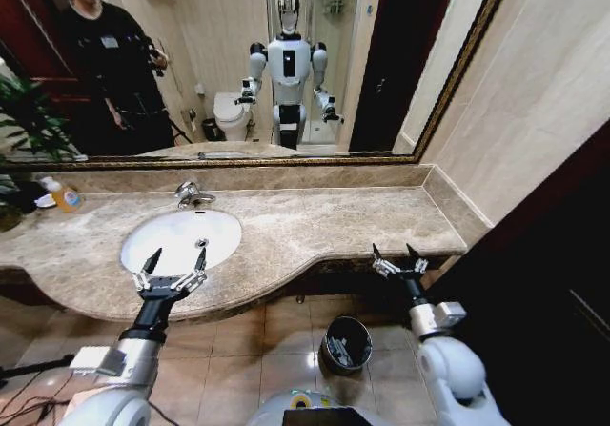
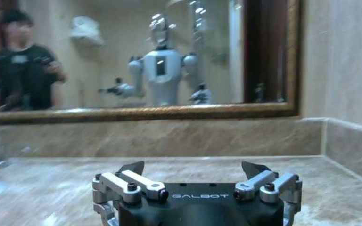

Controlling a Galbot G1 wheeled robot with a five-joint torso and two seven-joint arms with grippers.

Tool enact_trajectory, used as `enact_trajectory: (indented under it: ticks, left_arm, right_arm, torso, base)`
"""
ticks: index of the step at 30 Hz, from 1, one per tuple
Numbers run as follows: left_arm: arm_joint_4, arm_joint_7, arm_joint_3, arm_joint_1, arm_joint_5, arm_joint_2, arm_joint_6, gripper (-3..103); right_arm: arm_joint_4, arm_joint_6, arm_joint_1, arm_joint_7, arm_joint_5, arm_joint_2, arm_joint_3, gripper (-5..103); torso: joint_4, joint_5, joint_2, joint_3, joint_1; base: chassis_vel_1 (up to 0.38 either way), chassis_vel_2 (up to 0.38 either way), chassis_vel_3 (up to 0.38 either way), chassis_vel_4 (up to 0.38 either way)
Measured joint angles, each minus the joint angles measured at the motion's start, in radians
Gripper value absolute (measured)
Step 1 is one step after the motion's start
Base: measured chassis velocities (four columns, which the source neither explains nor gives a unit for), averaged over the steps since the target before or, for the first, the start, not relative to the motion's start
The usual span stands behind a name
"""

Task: Pick up the trash from the sink and place it in the trash bin.

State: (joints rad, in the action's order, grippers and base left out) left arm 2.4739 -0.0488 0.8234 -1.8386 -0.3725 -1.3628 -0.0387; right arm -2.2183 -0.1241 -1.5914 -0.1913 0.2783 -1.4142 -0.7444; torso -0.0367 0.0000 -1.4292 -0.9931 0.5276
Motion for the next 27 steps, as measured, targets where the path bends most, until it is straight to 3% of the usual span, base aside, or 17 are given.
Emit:
enact_trajectory:
  ticks: [6,13,27]
  left_arm:
    - [0.0,0.0,0.0,0.0,0.0,0.0,0.0,100]
    - [0.0,0.0,0.0,0.0,0.0,0.0,0.0,100]
    - [0.0,0.0,0.0,0.0,0.0,0.0,0.0,100]
  right_arm:
    - [0.025,0.01,0.001,-0.032,0.025,0.023,-0.011,100]
    - [-0.001,-0.009,-0.01,0.01,0.036,0.021,0.009,100]
    - [0.006,0.005,-0.011,0.018,0.024,0.026,0.006,100]
  torso:
    - [-0.0001,0.0001,0.0,0.0,0.0]
    - [0.0,0.0,0.0,0.0,0.0]
    - [-0.0001,0.0,0.0,0.0,0.0]
  base:
    - [0.0,0.0,0.0,0.0]
    - [0.0,0.0,0.0,0.0]
    - [0.0,0.0,0.0,0.0]
